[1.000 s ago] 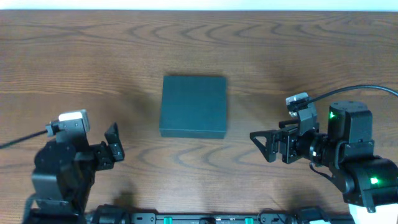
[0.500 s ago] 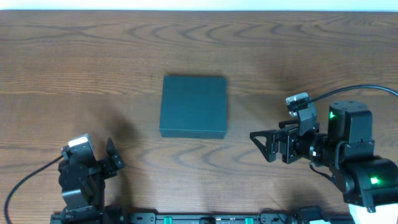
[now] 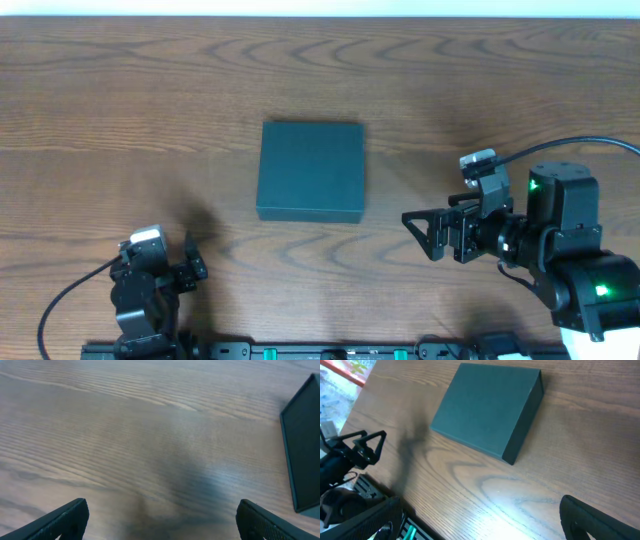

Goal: Pack container

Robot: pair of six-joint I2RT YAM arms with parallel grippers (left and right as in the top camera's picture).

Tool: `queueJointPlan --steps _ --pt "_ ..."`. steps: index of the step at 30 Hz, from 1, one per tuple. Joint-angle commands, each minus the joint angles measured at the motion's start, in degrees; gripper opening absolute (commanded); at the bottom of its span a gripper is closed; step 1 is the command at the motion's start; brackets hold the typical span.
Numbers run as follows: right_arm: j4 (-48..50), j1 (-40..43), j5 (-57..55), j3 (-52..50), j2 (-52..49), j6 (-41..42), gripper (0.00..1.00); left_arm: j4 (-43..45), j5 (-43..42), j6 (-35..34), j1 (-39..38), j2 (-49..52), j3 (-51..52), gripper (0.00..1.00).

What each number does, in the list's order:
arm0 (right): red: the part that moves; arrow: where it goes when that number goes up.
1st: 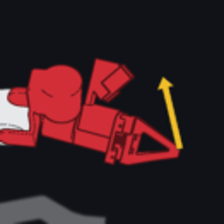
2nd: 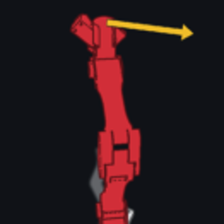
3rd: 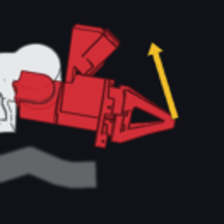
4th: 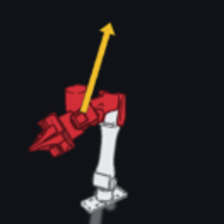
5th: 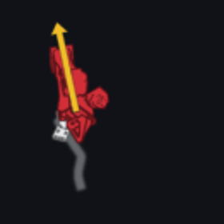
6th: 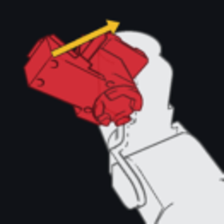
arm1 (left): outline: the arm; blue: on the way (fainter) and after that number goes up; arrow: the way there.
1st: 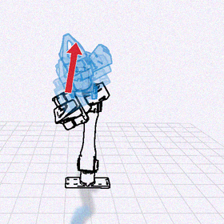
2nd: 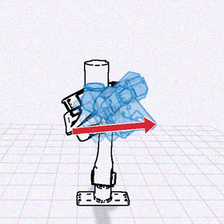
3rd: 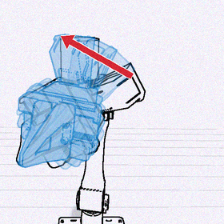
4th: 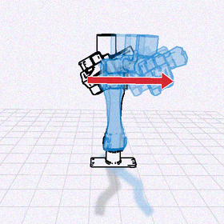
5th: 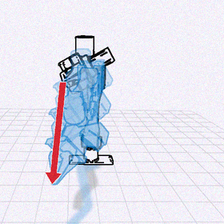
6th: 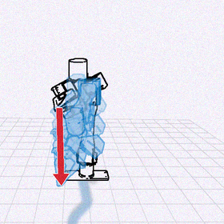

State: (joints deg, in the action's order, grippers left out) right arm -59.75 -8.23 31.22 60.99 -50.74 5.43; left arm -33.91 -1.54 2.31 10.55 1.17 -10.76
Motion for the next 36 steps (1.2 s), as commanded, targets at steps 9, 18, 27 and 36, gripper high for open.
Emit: queueJointPlan --steps 9,18,27,36 --pt "-0.04 -0.37 0.07 0.00 0.11 0.09 0.99 0.79 -1.05 1.55 -1.90 -0.96 2.08 0.95" --pt "-0.04 -0.37 0.07 0.00 0.11 0.09 0.99 0.79 -1.05 1.55 -1.90 -0.94 2.08 0.95" --pt "-0.04 -0.37 0.07 0.00 0.11 0.09 0.99 0.79 -1.05 1.55 -1.90 -0.94 2.08 0.95" --pt "-1.14 -2.16 -6.67 -0.17 2.60 -4.11 0.99 0.79 -1.05 1.55 -1.90 -0.94 2.08 0.95"
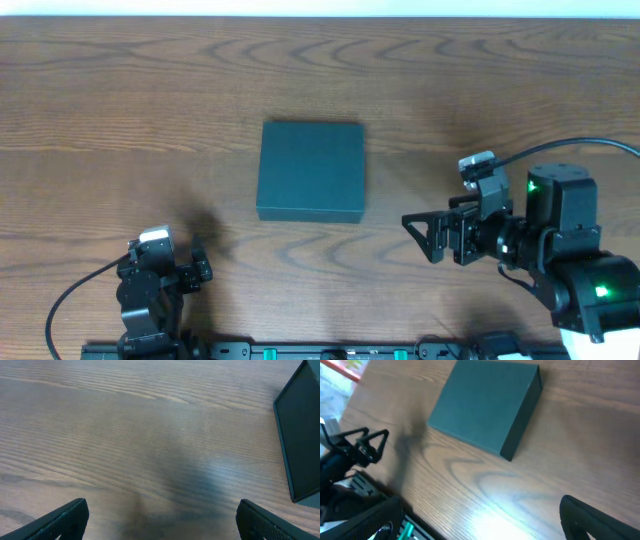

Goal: Pack container

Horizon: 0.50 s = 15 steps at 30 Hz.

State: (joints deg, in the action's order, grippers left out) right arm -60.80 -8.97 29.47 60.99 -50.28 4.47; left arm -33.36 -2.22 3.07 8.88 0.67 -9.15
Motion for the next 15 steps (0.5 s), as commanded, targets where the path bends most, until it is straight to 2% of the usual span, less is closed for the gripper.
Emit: queueJointPlan --steps 1,3,7,15 --pt "0.52 -2.14 -8.09 -0.57 3.39 -3.78 0.99 0.24 -0.37 0.79 -0.24 -0.44 0.46 0.95" --pt "2.97 -3.98 -13.11 -2.47 6.75 -5.68 0.99 0.24 -0.37 0.79 -0.24 -0.44 0.46 0.95" --pt "9.14 -7.78 -18.45 -12.74 18.97 -8.20 0.99 0.24 -0.37 0.81 -0.24 -0.44 0.46 0.95" --pt "13.44 -10.23 -20.72 -31.80 39.04 -8.22 0.99 0.24 -0.37 0.79 -0.24 -0.44 0.46 0.95"
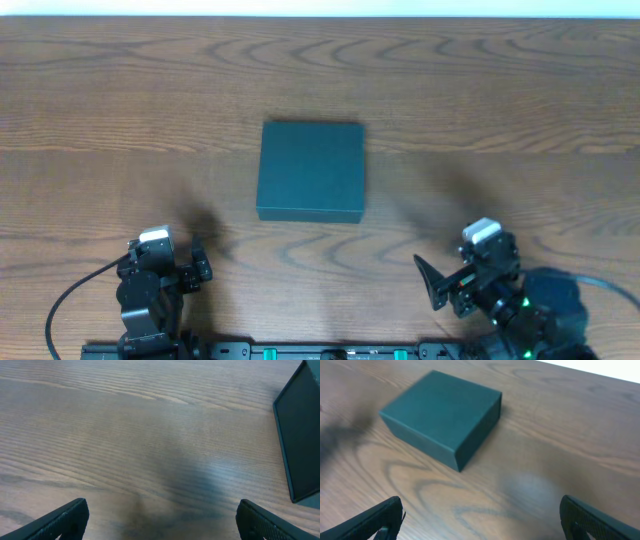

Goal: Pack container

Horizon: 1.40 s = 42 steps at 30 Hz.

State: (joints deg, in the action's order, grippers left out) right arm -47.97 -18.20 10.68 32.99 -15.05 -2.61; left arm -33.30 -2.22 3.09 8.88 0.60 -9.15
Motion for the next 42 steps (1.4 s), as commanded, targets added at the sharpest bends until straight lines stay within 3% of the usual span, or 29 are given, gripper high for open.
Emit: queueJointPlan --steps 1,8,15,42 --pt "0.63 -1.01 -1.90 -5.33 5.20 -1.18 0.99 0.17 -0.37 0.76 -0.24 -0.37 0.46 0.95" --pt "4.26 -1.01 -1.42 -16.33 14.32 -1.09 0.99 0.15 -0.37 0.76 -0.24 -0.37 0.46 0.95" --pt "14.69 -1.03 -0.72 -24.37 14.75 1.46 0.99 0.17 -0.37 0.76 -0.24 -0.37 0.46 0.95" --pt "15.26 -1.01 -1.44 -24.37 14.73 1.46 0.99 0.15 -0.37 0.76 -0.24 -0.37 0.46 0.95"
